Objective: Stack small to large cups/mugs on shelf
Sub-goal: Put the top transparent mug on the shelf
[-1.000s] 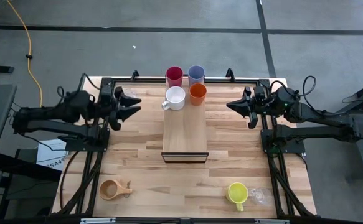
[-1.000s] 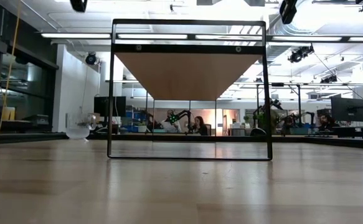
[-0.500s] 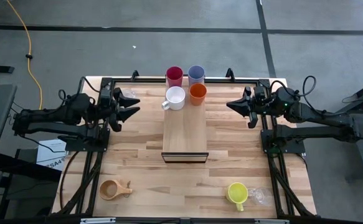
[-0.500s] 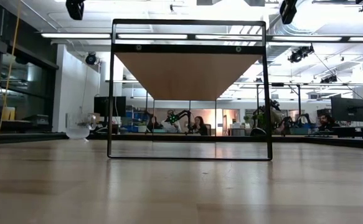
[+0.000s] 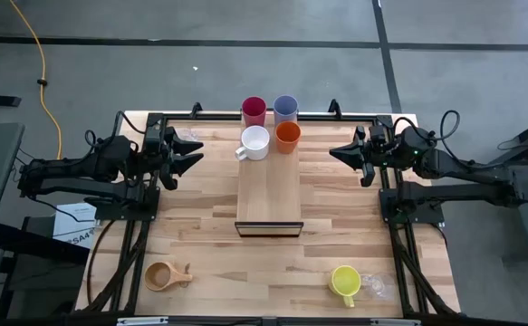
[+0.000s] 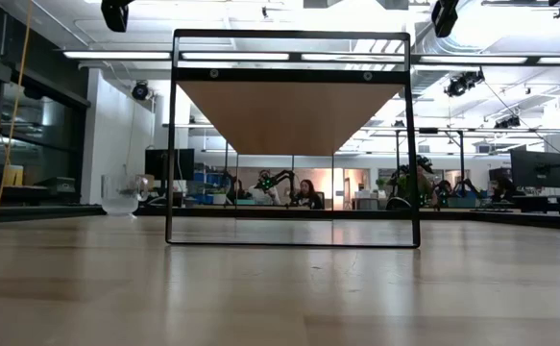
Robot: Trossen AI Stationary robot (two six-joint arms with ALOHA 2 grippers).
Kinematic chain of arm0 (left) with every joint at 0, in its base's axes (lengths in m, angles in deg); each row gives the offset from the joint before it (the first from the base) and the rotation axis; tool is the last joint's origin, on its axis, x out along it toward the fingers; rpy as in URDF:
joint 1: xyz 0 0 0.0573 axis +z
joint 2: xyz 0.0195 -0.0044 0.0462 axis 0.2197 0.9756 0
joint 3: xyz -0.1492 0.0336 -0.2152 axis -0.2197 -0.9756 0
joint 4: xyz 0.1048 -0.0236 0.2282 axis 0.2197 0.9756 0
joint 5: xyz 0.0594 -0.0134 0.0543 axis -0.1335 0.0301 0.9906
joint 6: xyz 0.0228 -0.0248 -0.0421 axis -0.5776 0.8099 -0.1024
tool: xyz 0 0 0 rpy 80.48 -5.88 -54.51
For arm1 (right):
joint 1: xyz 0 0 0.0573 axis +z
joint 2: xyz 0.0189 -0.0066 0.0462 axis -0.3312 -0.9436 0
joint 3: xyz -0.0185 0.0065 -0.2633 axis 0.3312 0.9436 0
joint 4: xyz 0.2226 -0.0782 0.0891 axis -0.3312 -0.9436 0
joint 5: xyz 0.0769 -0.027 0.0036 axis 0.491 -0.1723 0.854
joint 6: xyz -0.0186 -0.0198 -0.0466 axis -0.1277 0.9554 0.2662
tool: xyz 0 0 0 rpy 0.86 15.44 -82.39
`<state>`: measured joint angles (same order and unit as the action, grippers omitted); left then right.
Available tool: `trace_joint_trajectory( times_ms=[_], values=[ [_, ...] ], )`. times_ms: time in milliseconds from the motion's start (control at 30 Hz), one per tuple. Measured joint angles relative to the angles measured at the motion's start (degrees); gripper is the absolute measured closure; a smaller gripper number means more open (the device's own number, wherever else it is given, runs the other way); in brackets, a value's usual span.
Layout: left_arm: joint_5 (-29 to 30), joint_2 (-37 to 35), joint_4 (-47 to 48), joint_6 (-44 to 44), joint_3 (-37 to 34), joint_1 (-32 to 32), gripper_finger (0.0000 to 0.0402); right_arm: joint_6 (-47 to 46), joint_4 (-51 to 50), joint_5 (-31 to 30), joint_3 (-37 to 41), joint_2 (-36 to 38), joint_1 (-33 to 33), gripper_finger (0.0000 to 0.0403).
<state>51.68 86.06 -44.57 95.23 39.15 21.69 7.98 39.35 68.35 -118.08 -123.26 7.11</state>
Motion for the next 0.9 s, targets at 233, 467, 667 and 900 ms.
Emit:
trace_joint_trajectory(
  times_ms=[233, 467, 667, 900],
  values=[
    [0.0, 0.0, 0.0, -0.3, 0.0, 0.0, 0.0220, 0.0, 0.0, 0.0, 0.0, 0.0, 0.0, 0.0403],
    [0.0, 0.0, 0.2, -0.3, 0.0, 0.0, 0.0220, 0.0, 0.0, 0.0, 0.0, 0.0, 0.0, 0.0403],
    [0.0, 0.2, 0.3, -0.2, 0.0, 0.0, 0.0220, 0.0, 0.0, 0.0, 0.0, 0.0, 0.0, 0.0397],
    [0.0, 0.2, 0.3, -0.2, 0.0, 0.0, 0.0220, -0.3, 0.0, 0.0, 0.0, 0.0, 0.0, 0.0378]
  ],
)
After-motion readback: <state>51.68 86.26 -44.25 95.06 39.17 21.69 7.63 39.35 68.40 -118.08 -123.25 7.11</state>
